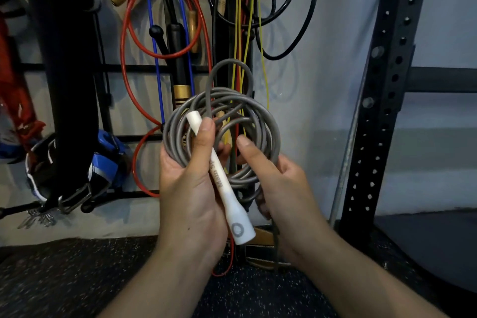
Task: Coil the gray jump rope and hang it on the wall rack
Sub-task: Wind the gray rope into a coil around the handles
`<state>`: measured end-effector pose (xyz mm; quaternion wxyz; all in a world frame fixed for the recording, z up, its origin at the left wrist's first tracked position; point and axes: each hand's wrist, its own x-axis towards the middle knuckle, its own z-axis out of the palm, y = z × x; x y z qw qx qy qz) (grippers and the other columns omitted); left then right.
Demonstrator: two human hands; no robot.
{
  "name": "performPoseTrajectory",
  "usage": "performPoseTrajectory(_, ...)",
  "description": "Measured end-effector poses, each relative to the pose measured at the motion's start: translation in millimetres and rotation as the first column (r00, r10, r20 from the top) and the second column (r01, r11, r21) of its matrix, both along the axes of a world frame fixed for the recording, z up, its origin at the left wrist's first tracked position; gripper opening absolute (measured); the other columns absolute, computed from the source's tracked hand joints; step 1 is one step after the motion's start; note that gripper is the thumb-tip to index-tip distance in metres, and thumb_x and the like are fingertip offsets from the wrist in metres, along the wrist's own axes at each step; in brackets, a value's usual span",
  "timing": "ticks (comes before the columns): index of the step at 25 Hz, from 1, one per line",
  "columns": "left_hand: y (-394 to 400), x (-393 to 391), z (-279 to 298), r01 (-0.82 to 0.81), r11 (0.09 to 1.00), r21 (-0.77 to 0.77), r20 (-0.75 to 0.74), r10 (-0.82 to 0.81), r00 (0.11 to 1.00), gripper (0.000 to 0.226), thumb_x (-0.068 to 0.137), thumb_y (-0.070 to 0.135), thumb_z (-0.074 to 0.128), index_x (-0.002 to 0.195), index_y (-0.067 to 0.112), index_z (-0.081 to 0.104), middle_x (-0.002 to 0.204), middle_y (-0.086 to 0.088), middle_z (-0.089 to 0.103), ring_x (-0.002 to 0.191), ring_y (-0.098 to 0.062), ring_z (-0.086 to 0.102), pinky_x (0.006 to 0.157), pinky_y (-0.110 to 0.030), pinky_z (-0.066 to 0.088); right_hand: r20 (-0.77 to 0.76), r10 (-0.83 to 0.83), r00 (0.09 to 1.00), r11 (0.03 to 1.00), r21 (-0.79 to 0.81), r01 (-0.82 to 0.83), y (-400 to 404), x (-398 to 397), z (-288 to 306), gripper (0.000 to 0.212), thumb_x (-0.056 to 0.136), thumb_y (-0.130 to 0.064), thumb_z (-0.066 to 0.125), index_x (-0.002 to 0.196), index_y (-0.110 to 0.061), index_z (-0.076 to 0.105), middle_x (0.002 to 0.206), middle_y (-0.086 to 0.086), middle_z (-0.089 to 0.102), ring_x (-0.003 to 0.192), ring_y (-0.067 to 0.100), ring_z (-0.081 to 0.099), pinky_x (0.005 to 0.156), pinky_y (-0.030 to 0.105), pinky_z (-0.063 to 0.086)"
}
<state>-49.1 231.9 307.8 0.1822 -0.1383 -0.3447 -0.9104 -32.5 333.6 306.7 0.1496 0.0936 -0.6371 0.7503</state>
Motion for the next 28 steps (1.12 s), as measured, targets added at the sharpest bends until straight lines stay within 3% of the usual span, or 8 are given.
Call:
performPoseTrajectory(4,2,0,-1,-0.051,0.998,0.026,-0.016,0.051,0.999,0.043,0.093,0.019,0.075,0.135,0.015,0.063,0.116,-0.009,0.074,0.107,-0.023,0.07,0.104,-0.06,0.052,0.179,0.133,0.975,0.986,-0.123,-0.112,-8,2,-11,0.033,0.079,-0.054,0.078,0.102,-0.031,0.081,0.097,-0.007,0.083,0.092,0.009,0.078,0.089,0.035,0.058)
performPoseTrajectory(8,5,-1,-2,-0.105,0.993,0.046,-0.04,0.107,0.993,0.044,0.093,0.021,0.076,0.134,0.012,0.062,0.1,-0.002,0.07,0.091,-0.017,0.066,0.105,-0.063,0.05,0.21,0.12,0.97,0.987,-0.126,-0.095,-15,2,-10,0.037,0.083,-0.053,0.074,0.107,-0.026,0.08,0.1,0.0,0.083,0.098,0.018,0.077,0.095,0.041,0.058)
performPoseTrajectory(12,6,0,0,-0.211,0.977,-0.007,-0.05,0.211,0.976,0.03,0.094,0.026,0.075,0.123,0.029,0.065,0.1,0.002,0.075,0.094,-0.014,0.073,0.101,-0.052,0.057,0.2,0.077,0.977,0.993,-0.104,-0.057,-20,5,-8,0.03,0.088,-0.047,0.071,0.103,-0.022,0.08,0.093,0.002,0.083,0.089,0.02,0.079,0.083,0.038,0.061)
performPoseTrajectory(15,10,2,-3,-0.24,0.966,-0.095,-0.093,0.231,0.969,0.029,0.089,0.032,0.076,0.103,0.056,0.067,0.089,0.006,0.075,0.083,-0.011,0.073,0.085,-0.036,0.062,0.177,0.0,0.984,0.984,-0.176,0.032,-25,8,-8,0.025,0.09,-0.041,0.072,0.092,-0.017,0.078,0.071,0.002,0.079,0.058,0.015,0.073,0.048,0.025,0.054)
performPoseTrajectory(19,11,4,-8,-0.236,0.954,-0.184,-0.131,0.214,0.968,0.03,0.09,0.023,0.078,0.108,0.04,0.063,0.091,0.005,0.076,0.083,-0.014,0.073,0.084,-0.037,0.063,0.161,-0.073,0.984,0.95,-0.289,0.117,-26,7,-9,0.017,0.091,-0.027,0.072,0.081,-0.014,0.076,0.054,-0.001,0.068,0.039,0.007,0.058,0.036,0.016,0.04)
performPoseTrajectory(21,3,1,-7,-0.162,0.968,-0.189,-0.102,0.145,0.984,0.034,0.08,0.023,0.085,0.105,0.038,0.067,0.093,0.003,0.078,0.084,-0.017,0.074,0.085,-0.043,0.063,0.159,-0.104,0.982,0.967,-0.217,0.137,-19,5,-4,0.016,0.09,-0.024,0.071,0.082,-0.011,0.074,0.05,-0.001,0.064,0.035,0.006,0.054,0.032,0.015,0.036)
performPoseTrajectory(23,-9,-6,-6,-0.079,0.966,-0.246,-0.069,0.064,0.996,0.044,0.071,0.025,0.089,0.11,0.032,0.07,0.098,0.0,0.079,0.086,-0.02,0.076,0.082,-0.044,0.064,0.161,-0.161,0.974,0.985,-0.04,0.17,-5,1,4,0.015,0.09,-0.026,0.071,0.081,-0.014,0.07,0.05,0.001,0.063,0.033,0.008,0.052,0.031,0.015,0.033)
performPoseTrajectory(28,-46,-16,5,0.088,0.85,-0.52,-0.002,-0.104,0.995,0.077,0.057,0.025,0.09,0.129,0.024,0.063,0.098,-0.001,0.083,0.084,-0.018,0.08,0.066,-0.027,0.062,0.035,-0.231,0.972,0.894,0.401,0.198,38,-7,31,0.019,0.089,-0.018,0.07,0.07,-0.015,0.066,0.049,0.002,0.059,0.039,0.015,0.054,0.032,0.018,0.032)
